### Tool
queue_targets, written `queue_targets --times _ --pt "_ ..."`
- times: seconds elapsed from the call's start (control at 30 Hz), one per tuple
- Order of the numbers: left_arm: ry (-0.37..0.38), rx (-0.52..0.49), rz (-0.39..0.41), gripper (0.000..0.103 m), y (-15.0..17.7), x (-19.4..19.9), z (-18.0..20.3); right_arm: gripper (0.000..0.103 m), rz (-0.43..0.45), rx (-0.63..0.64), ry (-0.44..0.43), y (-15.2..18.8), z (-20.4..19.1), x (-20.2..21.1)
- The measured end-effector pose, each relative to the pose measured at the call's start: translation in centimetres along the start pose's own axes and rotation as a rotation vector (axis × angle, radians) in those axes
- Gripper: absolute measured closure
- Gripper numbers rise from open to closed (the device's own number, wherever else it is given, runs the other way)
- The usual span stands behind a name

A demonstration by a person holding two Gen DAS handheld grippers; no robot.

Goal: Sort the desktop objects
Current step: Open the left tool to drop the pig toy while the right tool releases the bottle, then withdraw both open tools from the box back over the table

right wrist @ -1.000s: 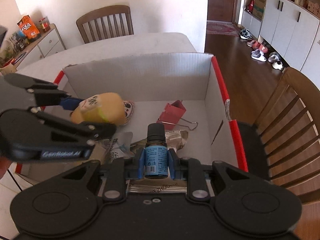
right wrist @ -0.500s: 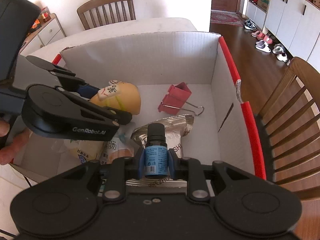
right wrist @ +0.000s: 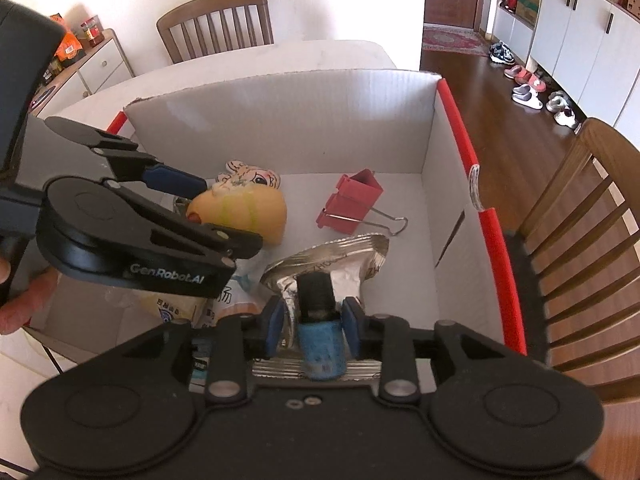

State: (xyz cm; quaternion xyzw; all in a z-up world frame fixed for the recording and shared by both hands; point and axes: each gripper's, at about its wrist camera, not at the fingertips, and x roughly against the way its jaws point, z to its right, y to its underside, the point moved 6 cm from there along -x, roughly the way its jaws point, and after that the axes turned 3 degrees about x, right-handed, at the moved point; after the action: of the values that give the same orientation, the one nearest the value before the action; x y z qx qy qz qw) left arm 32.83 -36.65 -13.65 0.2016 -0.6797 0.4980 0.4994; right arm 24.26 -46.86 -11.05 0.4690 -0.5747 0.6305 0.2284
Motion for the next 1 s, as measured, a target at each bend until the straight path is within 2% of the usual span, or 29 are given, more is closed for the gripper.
queue_targets --times 0.5,1.0 --pt "0.026 0.031 0.101 0.037 1.2 5.2 -0.3 0.068 0.043 0.031 -0.01 -0.7 -1.0 2.7" --pt "0.024 0.101 0.224 0.037 5.2 12.2 -1.8 0.065 0.098 0.079 -0.064 -0.9 -4.5 5.3"
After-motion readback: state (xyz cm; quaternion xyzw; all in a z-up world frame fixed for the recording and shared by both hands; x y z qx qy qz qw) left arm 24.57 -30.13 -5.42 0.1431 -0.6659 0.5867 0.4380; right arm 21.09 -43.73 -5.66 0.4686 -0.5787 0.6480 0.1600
